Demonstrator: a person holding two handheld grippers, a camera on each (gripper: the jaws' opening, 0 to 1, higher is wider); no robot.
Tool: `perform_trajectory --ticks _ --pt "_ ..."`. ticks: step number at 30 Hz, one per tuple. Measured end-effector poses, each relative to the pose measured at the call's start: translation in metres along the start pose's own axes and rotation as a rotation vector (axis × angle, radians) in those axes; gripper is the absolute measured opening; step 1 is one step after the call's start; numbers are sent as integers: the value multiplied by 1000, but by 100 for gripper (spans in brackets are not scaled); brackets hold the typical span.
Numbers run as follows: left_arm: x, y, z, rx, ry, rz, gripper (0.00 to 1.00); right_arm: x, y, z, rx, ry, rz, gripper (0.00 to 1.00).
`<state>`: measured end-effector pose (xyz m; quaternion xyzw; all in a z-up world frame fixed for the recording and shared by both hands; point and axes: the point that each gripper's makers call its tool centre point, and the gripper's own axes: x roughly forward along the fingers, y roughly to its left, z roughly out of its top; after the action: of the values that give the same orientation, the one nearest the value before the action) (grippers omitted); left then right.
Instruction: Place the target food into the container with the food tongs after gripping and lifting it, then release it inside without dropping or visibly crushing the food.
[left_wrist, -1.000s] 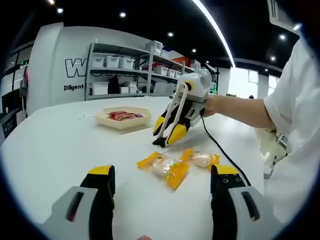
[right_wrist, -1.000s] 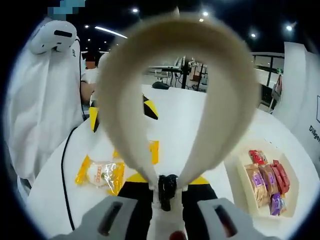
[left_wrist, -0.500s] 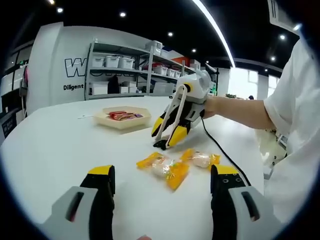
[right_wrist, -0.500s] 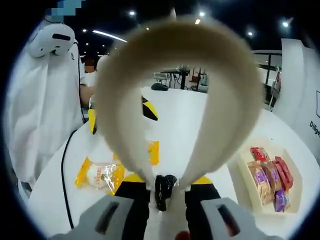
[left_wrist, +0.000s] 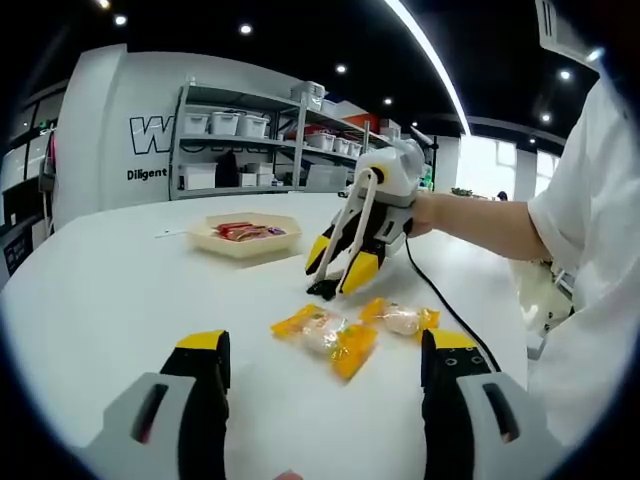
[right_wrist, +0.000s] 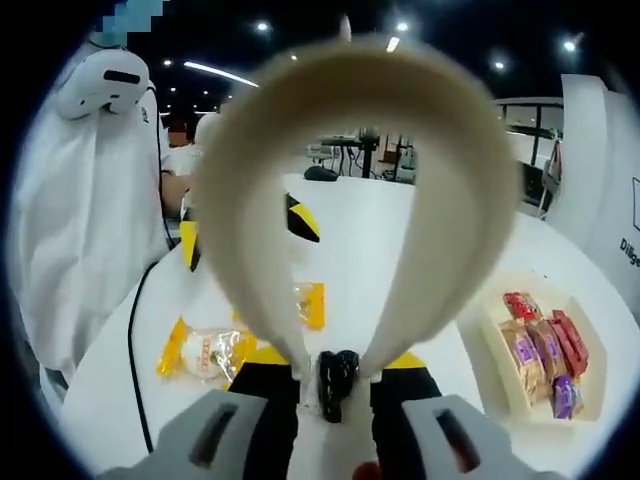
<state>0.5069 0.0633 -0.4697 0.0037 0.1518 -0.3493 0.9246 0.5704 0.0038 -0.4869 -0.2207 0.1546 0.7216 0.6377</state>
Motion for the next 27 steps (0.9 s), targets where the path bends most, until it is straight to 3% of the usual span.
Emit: perform_trajectory --ticks 18,27 --pt "-1 -1 -1 -1 -2 1 77 0 0 -1 34 -17 -7 21" --pt "-2 0 -1 -2 -2 3 77 0 -1 -1 6 -3 -10 17"
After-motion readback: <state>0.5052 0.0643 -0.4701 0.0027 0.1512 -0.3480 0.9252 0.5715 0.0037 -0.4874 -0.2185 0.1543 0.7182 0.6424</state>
